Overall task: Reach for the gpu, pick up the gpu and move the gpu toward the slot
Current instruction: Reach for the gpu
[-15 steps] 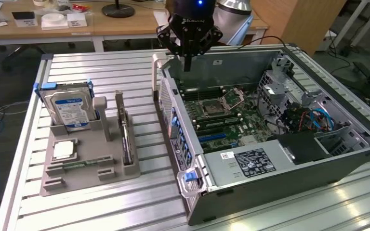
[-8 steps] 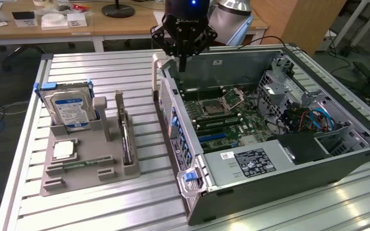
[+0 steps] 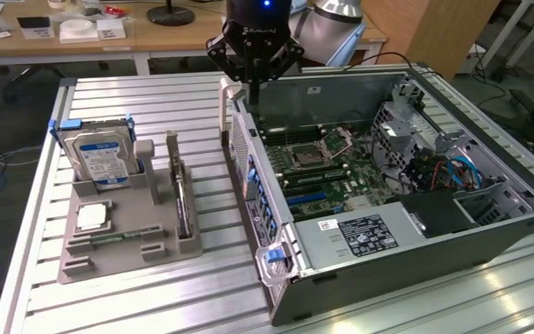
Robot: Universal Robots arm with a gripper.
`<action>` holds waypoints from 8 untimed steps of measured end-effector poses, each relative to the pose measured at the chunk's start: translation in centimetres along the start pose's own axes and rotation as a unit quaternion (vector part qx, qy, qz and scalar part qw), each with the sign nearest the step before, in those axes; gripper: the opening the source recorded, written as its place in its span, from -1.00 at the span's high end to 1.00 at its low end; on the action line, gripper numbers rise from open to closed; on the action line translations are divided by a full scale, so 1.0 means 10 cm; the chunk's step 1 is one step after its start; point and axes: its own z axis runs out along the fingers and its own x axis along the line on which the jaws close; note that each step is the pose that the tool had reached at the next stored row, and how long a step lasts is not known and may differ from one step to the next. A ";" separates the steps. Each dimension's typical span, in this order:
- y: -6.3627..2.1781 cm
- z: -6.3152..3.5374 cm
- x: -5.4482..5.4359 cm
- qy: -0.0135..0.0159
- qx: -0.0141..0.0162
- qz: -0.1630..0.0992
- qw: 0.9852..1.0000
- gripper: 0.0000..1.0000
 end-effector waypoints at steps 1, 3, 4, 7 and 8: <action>-0.002 -0.001 0.02 0.000 0.000 0.000 1.000 0.79; -0.004 -0.001 0.05 0.000 0.000 0.000 1.000 0.79; -0.011 -0.003 0.12 0.000 0.000 0.000 1.000 0.79; -0.016 -0.004 0.17 0.000 0.000 0.000 1.000 0.79; -0.017 -0.005 0.19 0.000 0.000 0.000 1.000 0.79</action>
